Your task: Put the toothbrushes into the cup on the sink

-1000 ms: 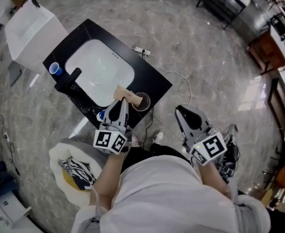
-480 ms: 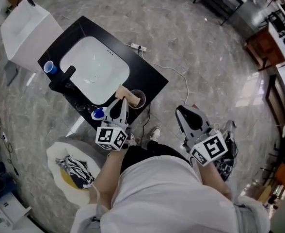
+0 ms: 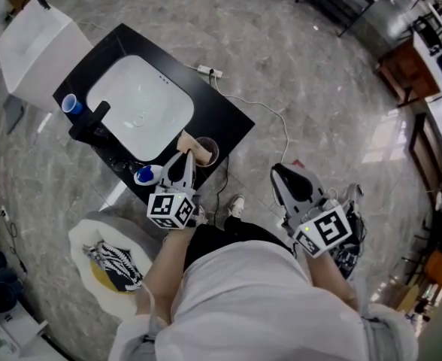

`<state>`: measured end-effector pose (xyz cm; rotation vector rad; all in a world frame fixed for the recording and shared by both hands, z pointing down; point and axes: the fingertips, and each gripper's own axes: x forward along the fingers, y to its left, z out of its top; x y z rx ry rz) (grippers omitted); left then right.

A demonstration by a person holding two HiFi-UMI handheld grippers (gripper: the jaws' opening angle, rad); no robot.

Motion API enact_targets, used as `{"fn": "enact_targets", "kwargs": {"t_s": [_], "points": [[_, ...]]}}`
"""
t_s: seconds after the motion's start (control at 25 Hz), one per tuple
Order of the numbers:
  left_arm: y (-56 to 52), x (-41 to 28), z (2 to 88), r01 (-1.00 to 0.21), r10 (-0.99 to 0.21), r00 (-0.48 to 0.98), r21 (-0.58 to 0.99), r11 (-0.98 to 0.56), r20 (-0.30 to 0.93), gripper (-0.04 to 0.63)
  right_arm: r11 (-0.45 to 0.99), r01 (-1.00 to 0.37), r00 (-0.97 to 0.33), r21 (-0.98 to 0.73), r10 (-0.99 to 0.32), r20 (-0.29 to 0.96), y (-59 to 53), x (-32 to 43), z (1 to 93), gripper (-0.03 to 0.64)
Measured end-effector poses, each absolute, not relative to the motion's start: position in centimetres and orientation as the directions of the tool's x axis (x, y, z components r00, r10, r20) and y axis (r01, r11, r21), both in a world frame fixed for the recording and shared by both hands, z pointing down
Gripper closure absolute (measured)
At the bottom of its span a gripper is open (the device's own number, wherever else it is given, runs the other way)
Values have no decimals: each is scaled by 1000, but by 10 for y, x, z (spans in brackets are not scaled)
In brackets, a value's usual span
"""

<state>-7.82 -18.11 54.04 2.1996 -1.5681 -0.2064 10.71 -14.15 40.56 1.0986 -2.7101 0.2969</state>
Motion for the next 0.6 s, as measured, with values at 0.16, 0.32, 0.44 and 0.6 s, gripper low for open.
{"fn": "enact_targets", "kwargs": {"t_s": [0.16,0.32,0.44,0.6], "points": [[-182,-77,549,-865,-926,348,430,-257,145,592,701,-705,-700,-106,-666,257,-140,112,405,566],[-184,-75,555,-868,-924,347,429,-251,161,592,689,-716,-690,-108,-678,253,-140,119,404,566],[-185,-75,560,-870,-923,343,430,-242,173,592,682,-723,-684,-109,-684,254,-138,124,404,565],[-188,-76,565,-869,-921,342,435,-235,186,592,678,-728,-679,-104,-690,251,-139,127,402,565]]}}
